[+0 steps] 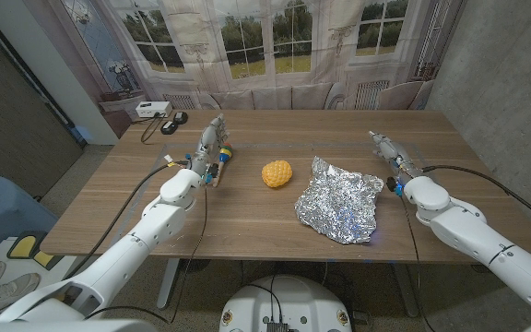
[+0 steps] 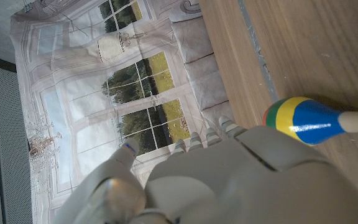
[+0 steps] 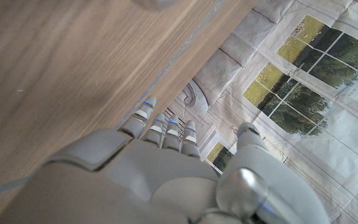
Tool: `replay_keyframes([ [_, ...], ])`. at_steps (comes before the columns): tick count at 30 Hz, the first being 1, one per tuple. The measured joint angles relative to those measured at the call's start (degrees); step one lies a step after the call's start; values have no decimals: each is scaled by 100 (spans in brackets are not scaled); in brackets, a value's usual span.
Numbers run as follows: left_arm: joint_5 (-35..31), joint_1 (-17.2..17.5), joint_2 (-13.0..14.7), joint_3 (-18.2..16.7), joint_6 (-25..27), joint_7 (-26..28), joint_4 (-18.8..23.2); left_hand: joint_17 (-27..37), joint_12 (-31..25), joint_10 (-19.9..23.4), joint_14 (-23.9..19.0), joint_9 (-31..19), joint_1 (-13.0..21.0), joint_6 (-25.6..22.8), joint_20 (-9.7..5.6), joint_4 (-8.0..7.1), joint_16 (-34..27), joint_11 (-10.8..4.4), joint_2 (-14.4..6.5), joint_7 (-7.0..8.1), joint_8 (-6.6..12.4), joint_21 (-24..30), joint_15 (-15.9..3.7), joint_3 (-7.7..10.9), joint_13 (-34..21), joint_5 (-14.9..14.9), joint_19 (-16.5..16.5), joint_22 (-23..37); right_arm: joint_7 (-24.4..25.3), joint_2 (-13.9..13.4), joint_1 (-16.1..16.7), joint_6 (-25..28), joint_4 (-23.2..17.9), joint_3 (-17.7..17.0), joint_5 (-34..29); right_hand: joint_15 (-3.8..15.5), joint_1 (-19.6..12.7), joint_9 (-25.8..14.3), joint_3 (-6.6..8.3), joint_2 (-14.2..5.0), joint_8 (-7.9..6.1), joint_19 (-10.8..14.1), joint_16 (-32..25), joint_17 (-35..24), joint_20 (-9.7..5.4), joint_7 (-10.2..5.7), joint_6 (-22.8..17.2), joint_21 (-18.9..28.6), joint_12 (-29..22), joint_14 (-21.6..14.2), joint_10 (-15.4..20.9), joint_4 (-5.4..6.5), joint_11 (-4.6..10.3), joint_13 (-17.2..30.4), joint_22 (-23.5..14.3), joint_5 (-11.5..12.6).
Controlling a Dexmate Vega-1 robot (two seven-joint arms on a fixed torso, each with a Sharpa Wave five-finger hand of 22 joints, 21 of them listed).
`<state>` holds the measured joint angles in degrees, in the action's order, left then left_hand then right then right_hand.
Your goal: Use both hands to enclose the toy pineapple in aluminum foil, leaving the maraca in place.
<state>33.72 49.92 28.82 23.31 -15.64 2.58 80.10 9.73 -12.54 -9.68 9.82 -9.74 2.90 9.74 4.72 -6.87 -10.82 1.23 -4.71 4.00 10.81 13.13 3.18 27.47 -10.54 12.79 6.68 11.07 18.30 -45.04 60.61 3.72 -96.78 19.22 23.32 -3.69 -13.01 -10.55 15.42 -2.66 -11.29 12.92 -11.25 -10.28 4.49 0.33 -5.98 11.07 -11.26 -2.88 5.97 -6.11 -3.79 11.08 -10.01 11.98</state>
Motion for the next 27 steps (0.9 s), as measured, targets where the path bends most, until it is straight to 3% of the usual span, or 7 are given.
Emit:
replay_keyframes([
  [1, 0, -1, -5, 6, 0, 0, 0, 0, 0, 0, 0, 0, 0, 0, 0, 0, 0, 0, 0, 0, 0, 0, 0, 0, 0, 0, 0, 0, 47, 0, 0, 68, 0, 0, -22, -2, 0, 0, 0, 0, 0, 15, 0, 0, 15, 19, -19, 0, 0, -2, 0, 0, 0, 0, 0, 0],
  [3, -15, -12, -16, 20, 3, 1, 0, 0, 0, 0, 0, 0, 0, 0, 0, 0, 0, 0, 0, 0, 0, 0, 0, 0, 0, 0, 0, 0, 146, -241, 346, 214, -452, -134, -62, -31, -6, 0, -17, 6, 0, 16, -10, 0, 16, 29, -29, 27, 0, -31, 22, -17, -21, 0, 0, 0],
  [11, -27, -106, -73, 78, 36, -47, -70, 0, 0, -32, 0, 0, 0, 0, 0, 0, 0, 31, 0, -1, 0, 0, 0, 0, 1, 0, 0, 0, 466, -508, 772, 751, -1006, -299, -158, -29, -32, 0, -23, 32, 0, 38, -22, 1, 38, 29, -29, 38, 0, -91, 32, -23, -31, -1, 0, 0],
  [22, -32, -208, -135, 135, 38, -153, -193, -1, 0, -32, 0, 1, 0, 0, -1, 1, 0, 31, 0, -1, 0, 0, 0, -1, 1, 0, 0, 0, 848, -760, 1204, 1492, -1664, -445, -337, -40, -67, 1, -23, 67, -37, 57, -22, 1, 56, 60, -141, 49, -44, -125, 83, -71, -39, -1, 0, 0],
  [27, -32, -233, -145, 144, 38, -189, -220, -1, 0, -32, 0, 1, 0, 0, -1, 24, 0, 31, 0, -1, -1, -1, 0, -24, 1, 0, 0, -1, 971, -853, 1329, 1822, -1924, -459, -441, -8, -106, 1, -24, 105, -37, 162, -66, 1, 160, 29, -172, 61, -44, -257, 123, -118, -40, -1, 1, 0],
])
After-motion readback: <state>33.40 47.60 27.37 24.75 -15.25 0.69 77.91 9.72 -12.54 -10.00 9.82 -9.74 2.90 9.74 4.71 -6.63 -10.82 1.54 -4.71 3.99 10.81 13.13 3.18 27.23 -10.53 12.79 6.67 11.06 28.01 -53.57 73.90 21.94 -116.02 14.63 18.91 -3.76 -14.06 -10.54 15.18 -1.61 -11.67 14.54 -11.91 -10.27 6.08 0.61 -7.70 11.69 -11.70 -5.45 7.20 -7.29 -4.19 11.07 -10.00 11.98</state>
